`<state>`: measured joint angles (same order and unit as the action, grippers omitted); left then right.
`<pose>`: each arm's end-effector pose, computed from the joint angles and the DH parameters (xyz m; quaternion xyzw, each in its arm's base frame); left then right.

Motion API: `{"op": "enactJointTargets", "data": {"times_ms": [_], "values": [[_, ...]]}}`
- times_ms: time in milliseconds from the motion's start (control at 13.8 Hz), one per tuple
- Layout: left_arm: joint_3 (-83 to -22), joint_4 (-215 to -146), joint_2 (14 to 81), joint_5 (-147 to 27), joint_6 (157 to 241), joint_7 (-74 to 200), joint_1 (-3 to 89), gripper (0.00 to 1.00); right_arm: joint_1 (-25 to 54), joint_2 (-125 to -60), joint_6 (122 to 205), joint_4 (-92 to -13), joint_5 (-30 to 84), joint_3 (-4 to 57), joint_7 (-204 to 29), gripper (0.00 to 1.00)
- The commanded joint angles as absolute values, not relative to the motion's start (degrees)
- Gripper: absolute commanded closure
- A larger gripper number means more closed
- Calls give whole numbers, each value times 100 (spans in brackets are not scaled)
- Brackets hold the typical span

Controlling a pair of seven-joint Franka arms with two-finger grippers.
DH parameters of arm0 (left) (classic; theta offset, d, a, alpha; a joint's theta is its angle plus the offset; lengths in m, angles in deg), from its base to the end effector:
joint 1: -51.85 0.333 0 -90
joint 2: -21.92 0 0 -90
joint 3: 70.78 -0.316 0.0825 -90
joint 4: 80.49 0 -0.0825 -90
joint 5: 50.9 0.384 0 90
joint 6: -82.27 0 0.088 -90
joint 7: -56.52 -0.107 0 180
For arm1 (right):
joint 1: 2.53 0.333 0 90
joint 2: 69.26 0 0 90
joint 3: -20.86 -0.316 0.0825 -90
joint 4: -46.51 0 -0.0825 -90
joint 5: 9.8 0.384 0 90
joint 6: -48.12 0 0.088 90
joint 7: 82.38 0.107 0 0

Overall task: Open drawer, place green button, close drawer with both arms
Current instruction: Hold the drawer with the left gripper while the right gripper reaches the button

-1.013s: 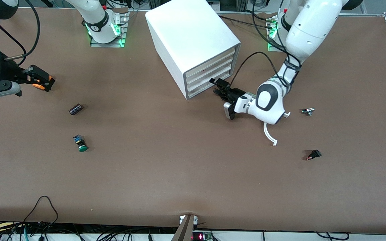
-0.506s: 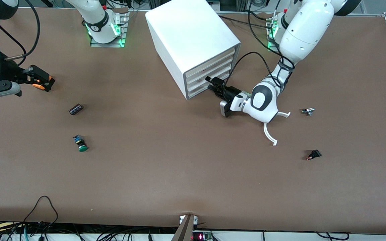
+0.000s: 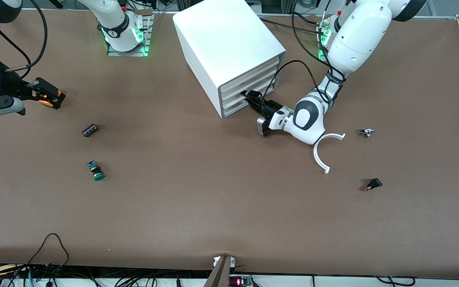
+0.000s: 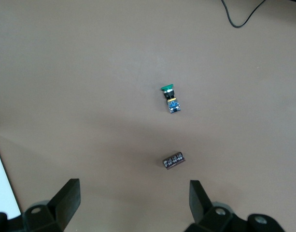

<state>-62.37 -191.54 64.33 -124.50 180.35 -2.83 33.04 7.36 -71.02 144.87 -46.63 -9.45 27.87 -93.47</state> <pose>0.4443 -0.3311 0.1137 0.7293 -0.2156 -0.2159 0.6124 0.5724 0.0304 0.5917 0.9925 0.1213 0.0163 0.0000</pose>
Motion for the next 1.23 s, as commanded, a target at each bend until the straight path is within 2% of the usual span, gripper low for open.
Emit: {"op": "enactJointTargets", "data": {"times_ms": [0,217,506,651,796,1157], "values": [[-6270,-19141,6473,-12640,17921,-422,3278,71,714,-7224,14524,-4481,-893,2753,-9301,0],[-6287,-19141,6473,-12657,17921,-396,3286,77,714,-7602,14805,-4463,-849,2753,-9337,0],[-6401,-19132,6473,-12640,17956,-378,3286,80,705,-7963,14814,-4463,-954,2762,-9372,0],[-6454,-19114,6473,-12640,17956,-369,3295,83,688,-8443,14710,-4472,-945,2762,-9799,0],[-6533,-19088,6473,-12631,17956,-334,3295,85,609,-8612,14779,-4542,-980,2771,-10249,0],[-6577,-19088,6473,-12631,17956,-299,3304,92,327,-9938,16015,-4578,-936,2762,-11260,0]]}}
